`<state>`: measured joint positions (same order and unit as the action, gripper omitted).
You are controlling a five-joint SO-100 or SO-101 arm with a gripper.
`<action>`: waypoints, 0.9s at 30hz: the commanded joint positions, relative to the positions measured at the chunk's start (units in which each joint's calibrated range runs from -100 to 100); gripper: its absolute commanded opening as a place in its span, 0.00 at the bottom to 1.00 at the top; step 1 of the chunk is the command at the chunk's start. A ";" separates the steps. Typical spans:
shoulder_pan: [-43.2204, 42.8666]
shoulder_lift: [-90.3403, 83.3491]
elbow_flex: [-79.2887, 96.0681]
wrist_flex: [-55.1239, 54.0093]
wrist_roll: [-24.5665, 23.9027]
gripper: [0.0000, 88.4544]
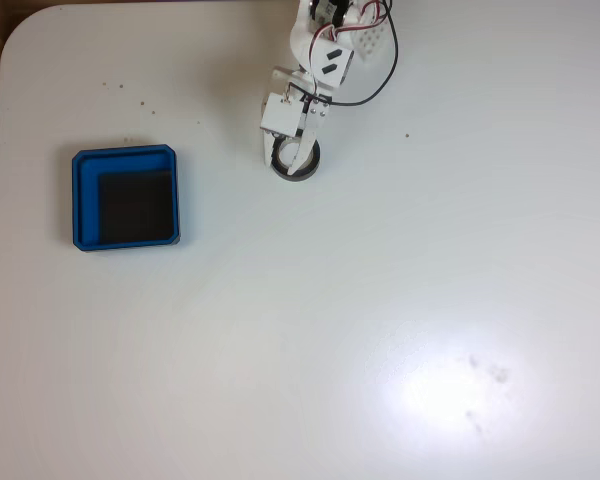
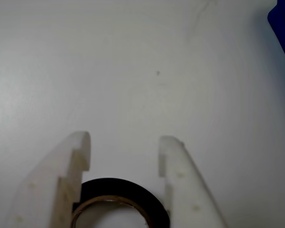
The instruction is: Pick the black tape roll and drop it in the blue box
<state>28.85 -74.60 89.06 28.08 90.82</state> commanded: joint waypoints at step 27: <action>-12.38 37.06 -37.49 43.21 0.16 0.19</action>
<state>16.87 -37.76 55.43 71.26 90.82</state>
